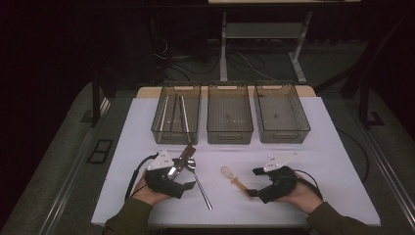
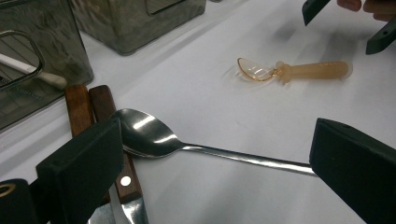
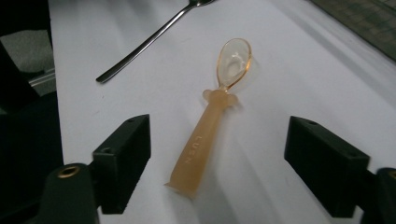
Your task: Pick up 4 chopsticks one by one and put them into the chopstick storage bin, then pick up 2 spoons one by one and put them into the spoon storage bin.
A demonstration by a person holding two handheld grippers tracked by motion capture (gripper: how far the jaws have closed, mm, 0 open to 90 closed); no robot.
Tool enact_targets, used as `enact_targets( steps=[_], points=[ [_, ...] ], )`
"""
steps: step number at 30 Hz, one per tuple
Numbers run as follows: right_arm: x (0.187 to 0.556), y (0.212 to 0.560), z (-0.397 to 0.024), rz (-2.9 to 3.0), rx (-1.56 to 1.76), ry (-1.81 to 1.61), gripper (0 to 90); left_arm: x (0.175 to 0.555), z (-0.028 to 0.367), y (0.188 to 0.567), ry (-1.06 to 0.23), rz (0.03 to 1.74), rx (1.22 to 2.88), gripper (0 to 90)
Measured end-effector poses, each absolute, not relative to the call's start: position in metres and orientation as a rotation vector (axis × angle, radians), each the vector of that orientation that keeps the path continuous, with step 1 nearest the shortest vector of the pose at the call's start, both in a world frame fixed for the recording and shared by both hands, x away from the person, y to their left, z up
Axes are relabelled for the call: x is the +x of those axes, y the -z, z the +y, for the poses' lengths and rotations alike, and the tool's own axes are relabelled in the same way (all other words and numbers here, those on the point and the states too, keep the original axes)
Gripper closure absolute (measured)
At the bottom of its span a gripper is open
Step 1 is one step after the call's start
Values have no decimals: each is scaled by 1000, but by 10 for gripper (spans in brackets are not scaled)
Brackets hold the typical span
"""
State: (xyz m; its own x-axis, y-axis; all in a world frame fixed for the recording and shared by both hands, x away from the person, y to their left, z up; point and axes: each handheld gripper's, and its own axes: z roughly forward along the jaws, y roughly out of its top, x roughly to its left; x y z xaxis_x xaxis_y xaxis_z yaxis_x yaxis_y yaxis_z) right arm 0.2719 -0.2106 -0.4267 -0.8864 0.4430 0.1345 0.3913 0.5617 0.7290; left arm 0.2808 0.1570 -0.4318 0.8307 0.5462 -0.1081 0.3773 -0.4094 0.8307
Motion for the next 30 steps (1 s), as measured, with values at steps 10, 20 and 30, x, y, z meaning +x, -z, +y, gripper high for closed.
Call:
enact_targets(
  steps=[10,20,30],
  points=[
    [268,436,-200,2778,689,-1143,386,281,156,432,-222,677,2050,17],
    [266,443,-191,2822,636,-1045,492,280,157,432,-221,675,2048,17],
    [263,444,-189,2791,603,-1005,563,281,155,432,-224,672,2058,17]
  ],
)
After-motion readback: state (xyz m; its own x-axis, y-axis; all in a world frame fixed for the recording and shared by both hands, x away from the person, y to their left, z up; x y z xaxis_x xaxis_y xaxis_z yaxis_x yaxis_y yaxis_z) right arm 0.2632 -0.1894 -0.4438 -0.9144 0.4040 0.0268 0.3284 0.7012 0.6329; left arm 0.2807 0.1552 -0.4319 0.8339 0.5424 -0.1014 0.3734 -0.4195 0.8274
